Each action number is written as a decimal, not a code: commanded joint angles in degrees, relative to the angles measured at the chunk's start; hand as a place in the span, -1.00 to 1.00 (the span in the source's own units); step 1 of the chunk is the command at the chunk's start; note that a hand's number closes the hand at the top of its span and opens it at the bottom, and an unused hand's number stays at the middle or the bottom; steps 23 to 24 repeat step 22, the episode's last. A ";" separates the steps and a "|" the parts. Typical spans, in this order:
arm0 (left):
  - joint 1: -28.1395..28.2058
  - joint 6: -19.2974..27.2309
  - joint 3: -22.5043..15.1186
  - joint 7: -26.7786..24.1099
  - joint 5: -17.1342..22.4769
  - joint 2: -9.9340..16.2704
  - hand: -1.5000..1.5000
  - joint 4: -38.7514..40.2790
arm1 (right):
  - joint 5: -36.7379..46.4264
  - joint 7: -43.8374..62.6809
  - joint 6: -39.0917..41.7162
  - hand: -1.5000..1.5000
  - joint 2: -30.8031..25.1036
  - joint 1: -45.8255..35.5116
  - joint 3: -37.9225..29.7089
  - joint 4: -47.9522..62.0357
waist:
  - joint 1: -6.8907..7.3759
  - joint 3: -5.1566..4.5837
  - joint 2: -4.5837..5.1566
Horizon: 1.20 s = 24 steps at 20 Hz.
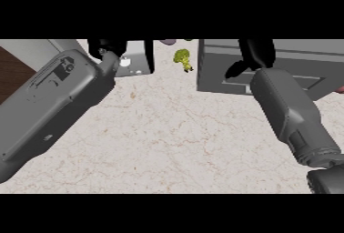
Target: Pick up the can, place it into the drawer and close the drawer
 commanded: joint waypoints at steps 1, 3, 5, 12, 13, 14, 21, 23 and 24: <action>2.18 1.02 -0.31 0.79 -0.55 0.29 -1.00 -2.86 | 0.36 2.42 -0.89 -1.00 -1.22 -4.14 -0.83 2.06 | 0.81 -0.26 -0.37; -0.72 -0.05 0.58 1.91 -0.62 1.35 -1.00 -1.23 | 0.10 2.08 -0.89 -1.00 -2.51 -5.25 -1.35 2.48 | 0.80 -0.19 0.24; 0.25 -0.27 0.34 2.55 -0.89 2.90 -1.00 -3.25 | -0.32 1.76 1.68 -1.00 -3.59 -7.17 -1.79 3.31 | 1.40 -0.22 -0.06; 1.59 0.54 -0.56 2.39 -1.68 1.76 -1.00 -5.78 | -13.45 -9.12 8.96 -1.00 1.04 -8.70 -12.51 3.58 | 1.62 0.02 0.13; 2.71 0.20 -0.41 2.70 -1.37 2.49 -1.00 -5.88 | -16.34 -10.82 10.28 -1.00 1.85 -8.68 -15.07 3.36 | 1.58 0.05 -0.10; 2.16 -0.33 0.57 2.71 -1.24 3.65 -1.00 -6.30 | -18.17 -11.48 9.95 -1.00 2.60 -8.42 -16.84 3.01 | 1.45 0.04 -0.24; 4.85 1.10 0.02 3.08 -2.04 3.42 -1.00 -9.12 | -25.47 -18.25 17.46 -1.00 -0.65 -8.23 -23.81 3.86 | 0.73 -0.15 -0.16; 3.07 0.71 1.51 3.99 -1.71 4.41 -1.00 -7.75 | -25.41 -16.18 17.62 -1.00 0.05 -10.45 -23.78 4.01 | 0.60 -0.18 -0.04; 3.07 0.71 1.51 3.99 -1.71 4.41 -1.00 -7.75 | -25.41 -16.18 17.62 -1.00 0.05 -10.45 -23.78 4.01 | 0.60 -0.18 -0.04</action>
